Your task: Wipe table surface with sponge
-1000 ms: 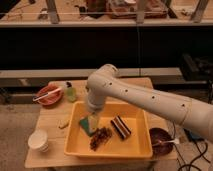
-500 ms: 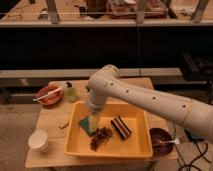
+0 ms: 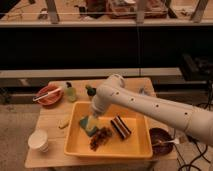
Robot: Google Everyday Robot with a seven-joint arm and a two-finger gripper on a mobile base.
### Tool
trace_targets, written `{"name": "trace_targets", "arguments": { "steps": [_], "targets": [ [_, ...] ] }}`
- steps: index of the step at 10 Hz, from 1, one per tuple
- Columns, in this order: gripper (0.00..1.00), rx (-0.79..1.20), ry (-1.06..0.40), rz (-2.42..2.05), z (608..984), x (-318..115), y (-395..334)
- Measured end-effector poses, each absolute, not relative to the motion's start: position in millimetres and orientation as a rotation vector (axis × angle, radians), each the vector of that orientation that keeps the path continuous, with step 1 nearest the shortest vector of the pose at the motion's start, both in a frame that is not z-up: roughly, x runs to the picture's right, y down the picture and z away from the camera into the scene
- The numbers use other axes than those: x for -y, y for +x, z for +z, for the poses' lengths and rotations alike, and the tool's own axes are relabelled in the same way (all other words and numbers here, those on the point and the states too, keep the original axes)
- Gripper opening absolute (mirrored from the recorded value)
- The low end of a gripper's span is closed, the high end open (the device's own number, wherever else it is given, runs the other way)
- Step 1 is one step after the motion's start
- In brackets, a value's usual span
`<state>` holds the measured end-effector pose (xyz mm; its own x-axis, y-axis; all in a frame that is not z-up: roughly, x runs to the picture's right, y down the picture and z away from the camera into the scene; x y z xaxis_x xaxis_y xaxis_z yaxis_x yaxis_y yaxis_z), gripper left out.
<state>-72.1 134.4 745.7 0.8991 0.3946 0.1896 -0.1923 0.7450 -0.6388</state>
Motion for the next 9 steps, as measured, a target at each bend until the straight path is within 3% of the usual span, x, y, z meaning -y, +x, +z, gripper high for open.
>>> {"name": "trace_targets", "arguments": {
  "steps": [5,9],
  "targets": [
    [0.80,0.310,-0.676,0.344,754.9,-139.0,-74.6],
    [0.80,0.269,-0.696,0.347,796.3,-170.7,-83.6]
  ]
}}
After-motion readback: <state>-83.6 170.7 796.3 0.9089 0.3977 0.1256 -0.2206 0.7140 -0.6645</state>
